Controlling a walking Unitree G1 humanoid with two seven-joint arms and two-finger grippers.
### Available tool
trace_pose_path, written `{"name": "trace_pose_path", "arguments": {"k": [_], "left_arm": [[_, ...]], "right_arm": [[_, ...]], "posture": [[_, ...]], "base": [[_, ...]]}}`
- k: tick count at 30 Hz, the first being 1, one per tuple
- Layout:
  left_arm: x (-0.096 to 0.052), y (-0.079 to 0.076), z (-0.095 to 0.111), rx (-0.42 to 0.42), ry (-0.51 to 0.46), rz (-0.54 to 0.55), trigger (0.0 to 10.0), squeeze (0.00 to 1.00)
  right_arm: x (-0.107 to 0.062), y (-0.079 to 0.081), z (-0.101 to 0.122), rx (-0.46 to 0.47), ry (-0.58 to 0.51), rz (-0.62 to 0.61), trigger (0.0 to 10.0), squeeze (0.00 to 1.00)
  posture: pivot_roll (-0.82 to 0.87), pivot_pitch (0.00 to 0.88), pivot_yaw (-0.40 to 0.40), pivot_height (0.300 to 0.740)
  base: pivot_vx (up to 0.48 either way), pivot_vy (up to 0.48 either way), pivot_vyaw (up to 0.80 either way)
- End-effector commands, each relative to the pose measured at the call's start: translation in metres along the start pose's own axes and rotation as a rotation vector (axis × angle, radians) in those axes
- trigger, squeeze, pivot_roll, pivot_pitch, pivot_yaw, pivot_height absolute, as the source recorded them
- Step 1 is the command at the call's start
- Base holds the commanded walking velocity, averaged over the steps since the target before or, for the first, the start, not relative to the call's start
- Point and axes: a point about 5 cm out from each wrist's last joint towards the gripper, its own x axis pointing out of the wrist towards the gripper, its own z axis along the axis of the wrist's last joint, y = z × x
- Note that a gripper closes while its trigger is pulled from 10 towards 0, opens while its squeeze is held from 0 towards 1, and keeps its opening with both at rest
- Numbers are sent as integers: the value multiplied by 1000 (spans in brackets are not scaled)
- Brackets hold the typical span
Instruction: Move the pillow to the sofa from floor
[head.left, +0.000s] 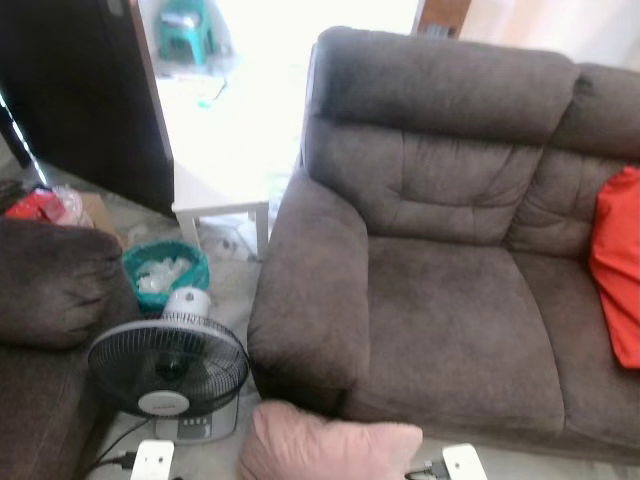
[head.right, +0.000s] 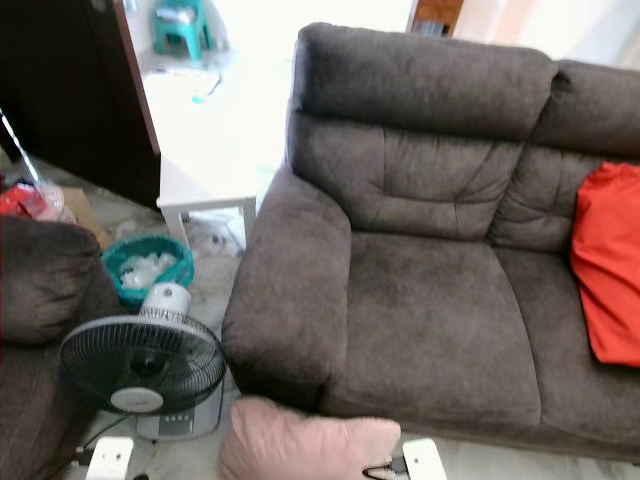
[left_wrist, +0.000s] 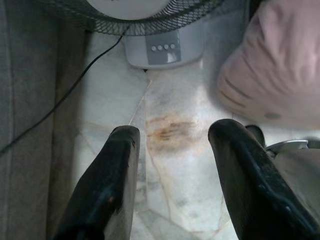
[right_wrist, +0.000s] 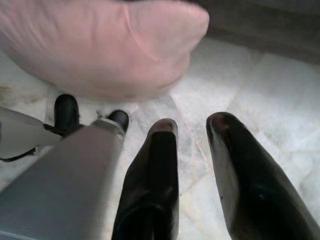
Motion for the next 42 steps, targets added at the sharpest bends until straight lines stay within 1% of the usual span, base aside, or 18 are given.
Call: {"name": "trace_pose_path", "arguments": {"k": [1,11,19,22,27,39,42], "left_arm": [[-1,1,-5,1,18,5,10000,0],[-2,1,-4,0,-1,-4,10000,0],[-2,1,-4,2,6,-9,10000,0],[-1,1,-4,30,7,-15,10000,0],[-1,2,-4,43,8,-11,10000,0],[-1,2,-4,44,5,-2,10000,0],[-1,1,-3,40,3,-1,10000,0]], "right_arm": [[-1,1,-3,10,8,0,10000,0],[-1,1,-3,9,8,2,10000,0],[-1,1,-4,10,9,3,10000,0],[-1,1,-4,11,9,4,10000,0],[-1,1,-4,9,8,6,10000,0],[-1,1,-3,10,7,7,10000,0],[-1,1,-3,8,7,6,10000,0]], "posture": [[168,16,-69,740],[171,18,-69,740],[170,17,-69,740],[170,15,-68,740],[170,15,-68,740],[171,9,-70,740],[170,10,-72,740]], "base": [[0,375,0],[0,34,0],[0,0,0],[0,0,0],[0,0,0],[0,-272,0],[0,0,0]]}}
